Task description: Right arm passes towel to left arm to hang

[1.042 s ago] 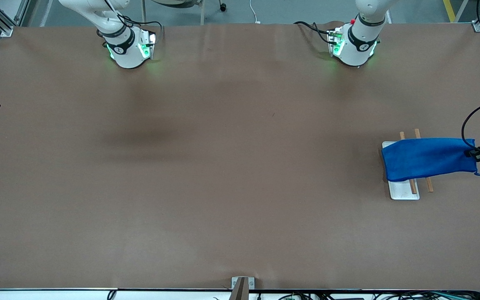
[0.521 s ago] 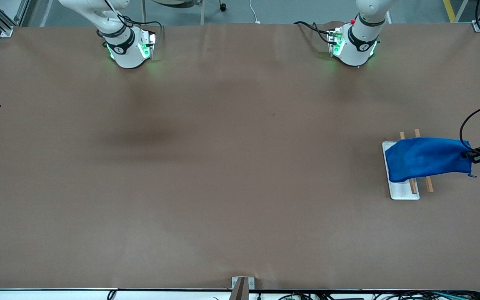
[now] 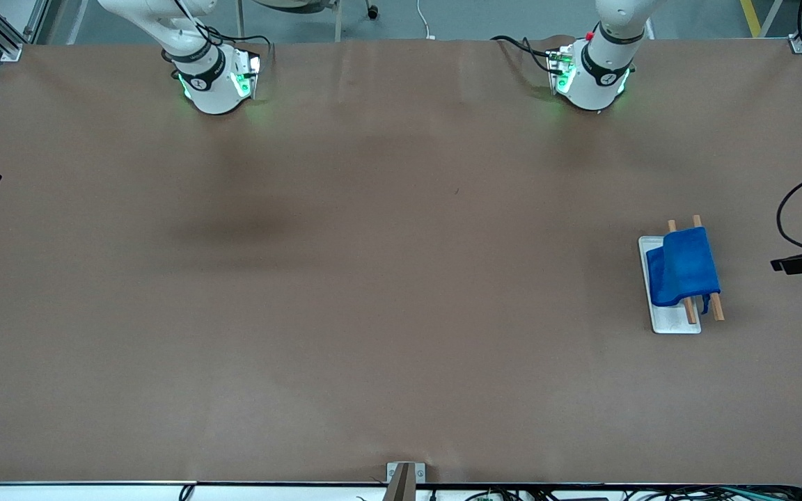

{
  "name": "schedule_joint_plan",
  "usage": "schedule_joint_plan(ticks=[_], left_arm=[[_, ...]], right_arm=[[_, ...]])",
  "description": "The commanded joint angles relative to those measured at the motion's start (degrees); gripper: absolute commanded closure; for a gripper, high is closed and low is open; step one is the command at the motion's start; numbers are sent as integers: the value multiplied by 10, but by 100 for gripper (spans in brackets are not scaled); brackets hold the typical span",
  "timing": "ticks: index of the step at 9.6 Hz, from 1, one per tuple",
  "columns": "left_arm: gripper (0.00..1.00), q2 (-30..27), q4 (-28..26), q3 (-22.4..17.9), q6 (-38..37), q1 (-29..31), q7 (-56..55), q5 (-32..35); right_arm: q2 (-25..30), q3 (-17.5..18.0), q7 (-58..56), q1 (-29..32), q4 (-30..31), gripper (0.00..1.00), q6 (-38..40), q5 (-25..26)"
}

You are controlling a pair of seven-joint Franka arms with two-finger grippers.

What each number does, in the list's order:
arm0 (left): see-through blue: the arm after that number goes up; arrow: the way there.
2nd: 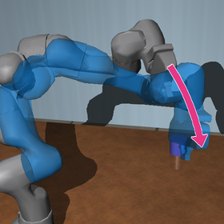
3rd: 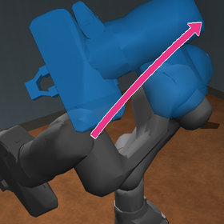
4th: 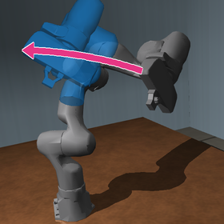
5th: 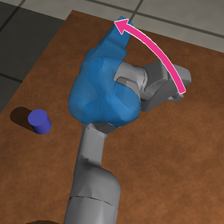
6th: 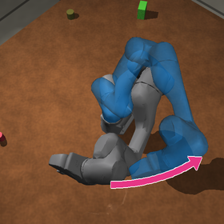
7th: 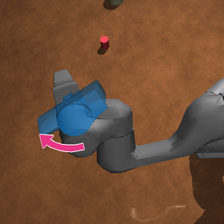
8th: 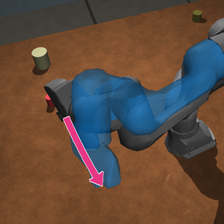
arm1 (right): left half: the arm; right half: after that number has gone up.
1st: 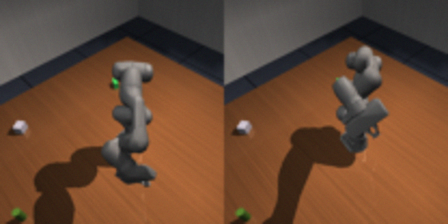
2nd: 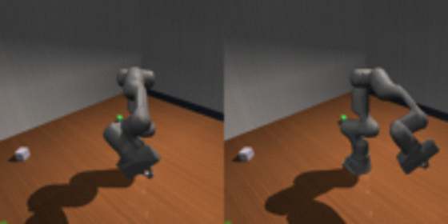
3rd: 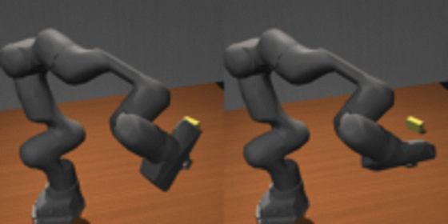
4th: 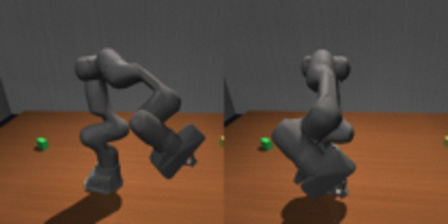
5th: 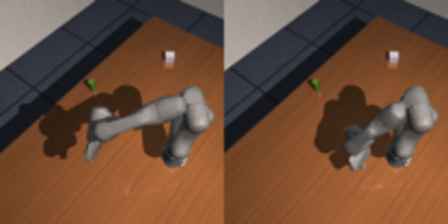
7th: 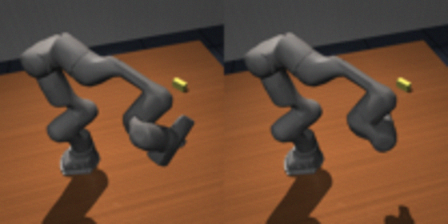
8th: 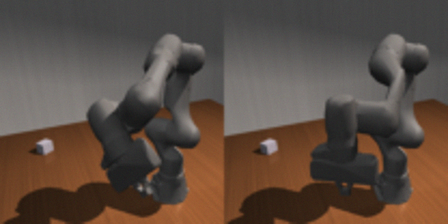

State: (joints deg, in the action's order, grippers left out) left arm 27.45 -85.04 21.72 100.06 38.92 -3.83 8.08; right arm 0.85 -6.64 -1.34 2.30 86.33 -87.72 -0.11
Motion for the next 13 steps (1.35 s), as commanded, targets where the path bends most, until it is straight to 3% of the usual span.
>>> schedule_joint_plan(ticks=[1,3,9,13], left_arm=[[0,1,42,23,-59,-5,1,11],[0,-29,51,44,-69,-5,-6,10],[0,-101,53,175,-70,-5,-27,4],[0,-138,53,228,-82,-5,-28,4]], right_arm=[[-1,5,2,7,-4,0,4,5],[-1,5,2,8,-4,0,2,5],[-1,5,2,8,-4,0,2,5],[-1,5,-2,7,-4,0,4,7]])
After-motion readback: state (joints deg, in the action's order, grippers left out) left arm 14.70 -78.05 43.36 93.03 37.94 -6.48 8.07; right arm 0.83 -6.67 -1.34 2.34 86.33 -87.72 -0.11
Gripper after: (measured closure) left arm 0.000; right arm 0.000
